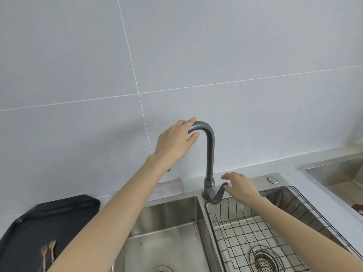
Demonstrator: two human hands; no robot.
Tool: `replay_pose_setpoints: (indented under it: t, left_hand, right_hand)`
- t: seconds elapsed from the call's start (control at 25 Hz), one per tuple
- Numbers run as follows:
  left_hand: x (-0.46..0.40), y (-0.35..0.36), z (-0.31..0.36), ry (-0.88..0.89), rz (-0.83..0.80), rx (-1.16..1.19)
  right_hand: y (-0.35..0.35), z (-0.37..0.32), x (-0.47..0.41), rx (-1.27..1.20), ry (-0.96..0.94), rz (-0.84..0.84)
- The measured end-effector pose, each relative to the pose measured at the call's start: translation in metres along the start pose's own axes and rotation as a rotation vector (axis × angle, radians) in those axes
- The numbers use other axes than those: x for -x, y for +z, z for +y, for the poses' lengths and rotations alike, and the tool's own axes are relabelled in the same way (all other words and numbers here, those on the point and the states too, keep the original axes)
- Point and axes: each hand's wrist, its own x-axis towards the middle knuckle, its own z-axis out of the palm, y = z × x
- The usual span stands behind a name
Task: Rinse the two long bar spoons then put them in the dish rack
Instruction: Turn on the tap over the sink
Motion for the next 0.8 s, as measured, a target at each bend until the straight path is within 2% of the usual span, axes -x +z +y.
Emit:
replay_pose_setpoints:
  t: [0.16,0.32,0.8]
  left_hand:
    - [-0.001,0.007,-0.003,-0.012,0.065,0.033]
    - [-0.001,0.012,-0.002,-0.03,0.112,0.059]
    - [0.004,0.014,0.001,-0.065,0.131,0.078]
  right_hand:
    - [0.012,0.006,-0.008,-0.041,0.058,0.008]
    - [0.019,0.011,-0.013,-0.056,0.029,0.039]
    - [0.027,0.014,-0.01,0.002,0.013,0.097]
